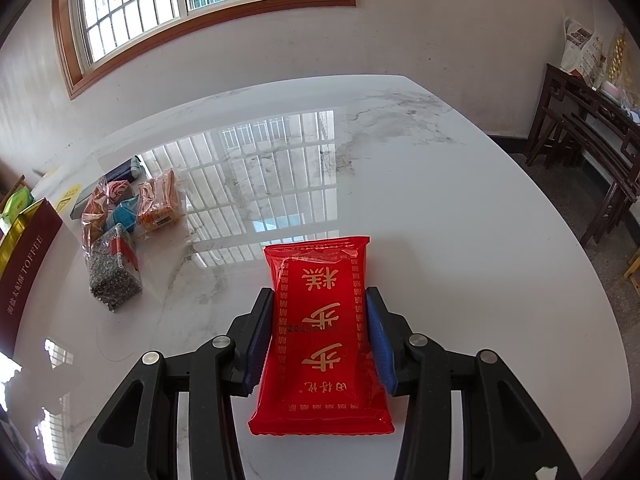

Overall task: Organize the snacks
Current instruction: 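Withdraw the left gripper from the tin while the right gripper holds the red pack, then lower the red snack pack into the gold tin and open the right gripper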

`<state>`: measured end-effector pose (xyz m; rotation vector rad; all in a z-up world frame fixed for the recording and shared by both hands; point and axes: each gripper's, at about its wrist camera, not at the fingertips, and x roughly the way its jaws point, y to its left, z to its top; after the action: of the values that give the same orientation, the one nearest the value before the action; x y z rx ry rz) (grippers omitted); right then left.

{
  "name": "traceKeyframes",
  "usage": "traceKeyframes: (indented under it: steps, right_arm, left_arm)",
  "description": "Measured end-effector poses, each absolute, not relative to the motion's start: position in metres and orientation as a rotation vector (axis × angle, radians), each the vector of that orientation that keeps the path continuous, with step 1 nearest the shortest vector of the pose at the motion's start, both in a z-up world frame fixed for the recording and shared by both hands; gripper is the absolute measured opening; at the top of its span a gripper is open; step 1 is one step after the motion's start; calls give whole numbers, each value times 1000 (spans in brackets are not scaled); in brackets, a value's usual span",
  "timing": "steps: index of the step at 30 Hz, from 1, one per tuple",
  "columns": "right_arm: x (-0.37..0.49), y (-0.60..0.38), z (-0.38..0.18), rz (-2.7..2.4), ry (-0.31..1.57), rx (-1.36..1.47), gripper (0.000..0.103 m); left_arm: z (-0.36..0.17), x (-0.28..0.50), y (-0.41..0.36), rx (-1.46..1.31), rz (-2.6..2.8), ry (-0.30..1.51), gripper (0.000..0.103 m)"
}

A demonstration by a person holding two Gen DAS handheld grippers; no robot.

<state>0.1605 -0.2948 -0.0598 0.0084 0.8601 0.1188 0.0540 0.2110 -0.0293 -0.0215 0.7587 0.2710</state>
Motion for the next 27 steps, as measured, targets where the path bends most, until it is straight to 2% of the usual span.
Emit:
traceKeyframes:
  steps: [8,16,19,21,27]
  right_arm:
    - [156,-299,-58,96,866,58,40]
    - [139,-279,-35,147,833,132,40]
    - [134,-254,-7,221,778,138,40]
    - [131,-228,14,295,743,133,40]
    - [127,-125,48,540,724,90,40]
  left_arm:
    - [-20,39,234,-45,328,670,73]
    - [-27,15,331,-416,430,520,73]
    - [-40,14,370,-511,479,508,73]
    - [-45,20,383,-470,510,546,73]
    - [-51,30,395,-468,516,556,73]
